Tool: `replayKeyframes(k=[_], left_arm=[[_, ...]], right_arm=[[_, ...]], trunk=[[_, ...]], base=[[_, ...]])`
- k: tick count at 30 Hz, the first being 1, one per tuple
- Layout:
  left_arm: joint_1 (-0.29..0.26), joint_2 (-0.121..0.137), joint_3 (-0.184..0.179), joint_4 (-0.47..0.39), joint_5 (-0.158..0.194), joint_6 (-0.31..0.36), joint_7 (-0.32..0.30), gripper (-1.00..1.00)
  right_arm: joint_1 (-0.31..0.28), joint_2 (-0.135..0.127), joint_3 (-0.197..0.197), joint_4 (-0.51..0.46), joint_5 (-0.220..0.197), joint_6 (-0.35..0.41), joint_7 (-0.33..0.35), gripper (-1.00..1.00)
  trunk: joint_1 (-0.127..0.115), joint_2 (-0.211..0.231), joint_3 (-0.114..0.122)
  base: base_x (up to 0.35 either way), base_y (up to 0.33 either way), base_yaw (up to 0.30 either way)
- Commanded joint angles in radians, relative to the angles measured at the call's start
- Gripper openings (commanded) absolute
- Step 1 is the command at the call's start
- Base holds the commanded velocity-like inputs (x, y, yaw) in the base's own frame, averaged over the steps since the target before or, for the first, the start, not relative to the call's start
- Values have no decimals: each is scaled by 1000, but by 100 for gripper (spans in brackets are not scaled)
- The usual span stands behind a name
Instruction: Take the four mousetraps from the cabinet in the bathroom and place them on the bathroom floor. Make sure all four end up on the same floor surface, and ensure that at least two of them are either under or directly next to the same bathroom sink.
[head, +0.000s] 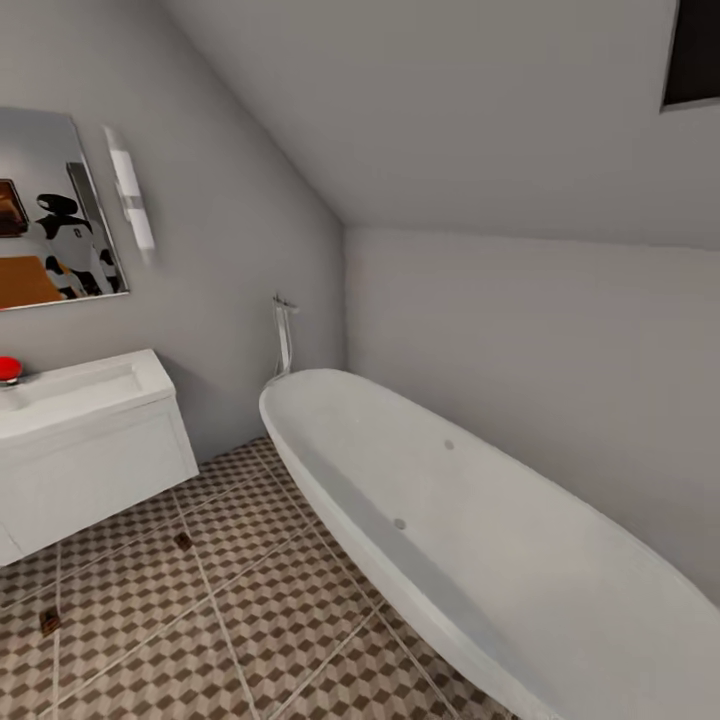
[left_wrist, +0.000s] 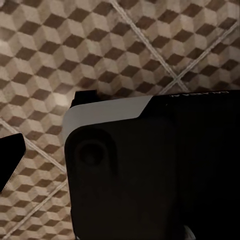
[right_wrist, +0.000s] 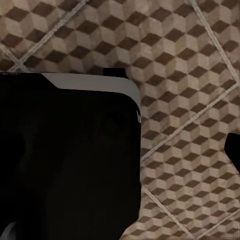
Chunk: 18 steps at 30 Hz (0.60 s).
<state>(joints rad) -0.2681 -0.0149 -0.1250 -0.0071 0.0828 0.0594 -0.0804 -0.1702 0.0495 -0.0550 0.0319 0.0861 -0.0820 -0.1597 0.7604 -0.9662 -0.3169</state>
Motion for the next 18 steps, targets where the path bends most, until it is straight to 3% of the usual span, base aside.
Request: replayKeyframes(k=[1,18], left_arm=[[0,1,-8,-1,9,4,-2,100],[0,2,-7,-1,11,3,-2,100]], right_arm=[[-2,0,-6,3,9,-5,-4,100],[-2,2,-7,3,9,-7,-4,100]], trunk=[[0,-1,-1],[0,-1,-1]], base=[[0,0,-294],[0,0,-294]])
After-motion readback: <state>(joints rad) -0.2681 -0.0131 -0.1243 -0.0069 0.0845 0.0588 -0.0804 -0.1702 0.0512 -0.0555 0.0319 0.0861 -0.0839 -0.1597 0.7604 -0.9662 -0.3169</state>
